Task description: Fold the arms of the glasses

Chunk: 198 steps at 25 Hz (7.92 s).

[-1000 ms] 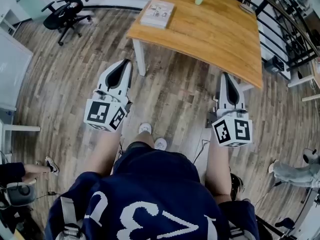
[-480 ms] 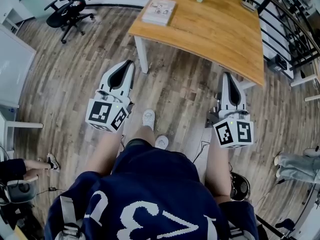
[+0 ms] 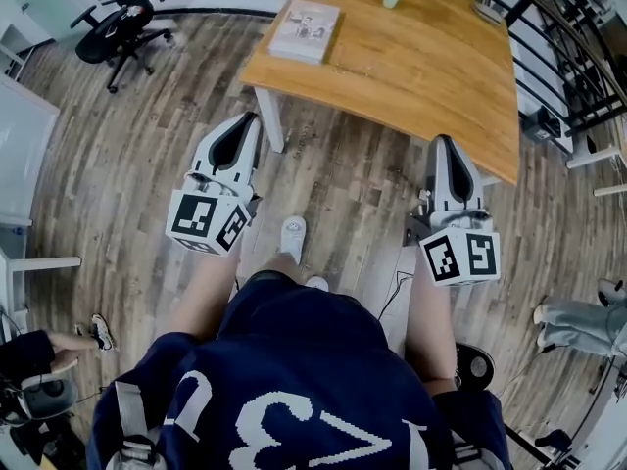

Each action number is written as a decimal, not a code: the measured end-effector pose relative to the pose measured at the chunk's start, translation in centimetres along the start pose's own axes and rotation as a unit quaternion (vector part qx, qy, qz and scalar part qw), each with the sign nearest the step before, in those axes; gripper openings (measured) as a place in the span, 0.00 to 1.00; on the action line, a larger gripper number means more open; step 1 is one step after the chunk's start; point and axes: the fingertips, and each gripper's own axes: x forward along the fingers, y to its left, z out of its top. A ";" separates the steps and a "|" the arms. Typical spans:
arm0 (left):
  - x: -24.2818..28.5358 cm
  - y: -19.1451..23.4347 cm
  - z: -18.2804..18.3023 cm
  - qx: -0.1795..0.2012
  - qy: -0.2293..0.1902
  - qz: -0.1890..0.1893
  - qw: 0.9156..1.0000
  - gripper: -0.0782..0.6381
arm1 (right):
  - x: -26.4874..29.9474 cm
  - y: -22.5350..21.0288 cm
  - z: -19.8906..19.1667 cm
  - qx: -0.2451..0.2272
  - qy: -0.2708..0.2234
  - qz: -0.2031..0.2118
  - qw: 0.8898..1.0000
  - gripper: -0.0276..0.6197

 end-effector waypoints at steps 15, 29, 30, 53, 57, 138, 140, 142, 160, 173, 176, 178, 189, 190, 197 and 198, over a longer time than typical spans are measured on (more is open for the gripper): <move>13.7 10.0 -0.7 -0.008 -0.006 -0.058 0.998 0.15 | 14.0 -2.9 -0.8 -0.014 -0.004 -0.059 0.998 0.09; 22.4 12.8 -4.4 -0.029 0.010 -0.035 0.999 0.15 | 23.8 -8.9 -4.3 0.013 0.018 -0.034 0.999 0.09; 23.4 12.9 -4.4 -0.031 0.009 -0.033 0.999 0.15 | 24.8 -9.5 -4.2 0.013 0.017 -0.028 0.999 0.09; 37.4 11.8 -8.2 -0.027 0.036 -0.053 0.998 0.15 | 34.9 -19.4 -9.5 0.096 0.076 -0.006 0.992 0.09; 38.1 12.3 -9.2 -0.039 0.041 -0.078 0.995 0.15 | 35.8 -17.4 -13.1 0.197 0.102 -0.001 0.975 0.09; 45.3 6.2 -8.0 -0.181 0.162 -0.374 0.895 0.15 | 41.1 -9.5 -15.2 0.487 -0.010 0.171 0.857 0.09; 45.0 5.4 -8.5 -0.167 0.182 -0.396 0.884 0.15 | 41.0 -9.5 -15.3 0.485 -0.007 0.170 0.858 0.09; 45.1 5.5 -8.6 -0.161 0.183 -0.392 0.887 0.15 | 40.9 -9.6 -15.6 0.488 -0.004 0.164 0.857 0.09; 41.4 8.8 -14.1 -0.184 0.203 -0.299 0.914 0.15 | 33.5 -16.3 -35.3 0.652 0.121 -0.169 0.729 0.09; 39.3 9.7 -15.1 -0.176 0.218 -0.270 0.921 0.15 | 34.7 -16.6 -39.1 0.696 0.127 -0.197 0.679 0.09; 39.2 10.1 -14.8 -0.172 0.212 -0.261 0.926 0.15 | 35.0 -16.9 -38.9 0.693 0.124 -0.188 0.685 0.09; 39.3 10.4 -14.5 -0.167 0.204 -0.255 0.930 0.15 | 35.2 -17.2 -38.0 0.673 0.130 -0.175 0.707 0.09; 41.7 12.0 -10.0 -0.111 0.127 -0.213 0.962 0.15 | 40.4 -19.9 -21.5 0.363 0.096 -0.031 0.926 0.09; 42.0 12.3 -9.3 -0.104 0.117 -0.206 0.966 0.15 | 40.7 -19.9 -19.9 0.331 0.094 -0.025 0.938 0.09; 43.4 13.8 -4.8 -0.060 0.051 -0.170 0.982 0.15 | 41.5 -19.8 -10.3 0.127 0.062 -0.010 0.990 0.08; 43.5 14.0 -4.2 -0.054 0.044 -0.166 0.984 0.15 | 41.5 -19.7 -9.5 0.116 0.058 -0.013 0.991 0.08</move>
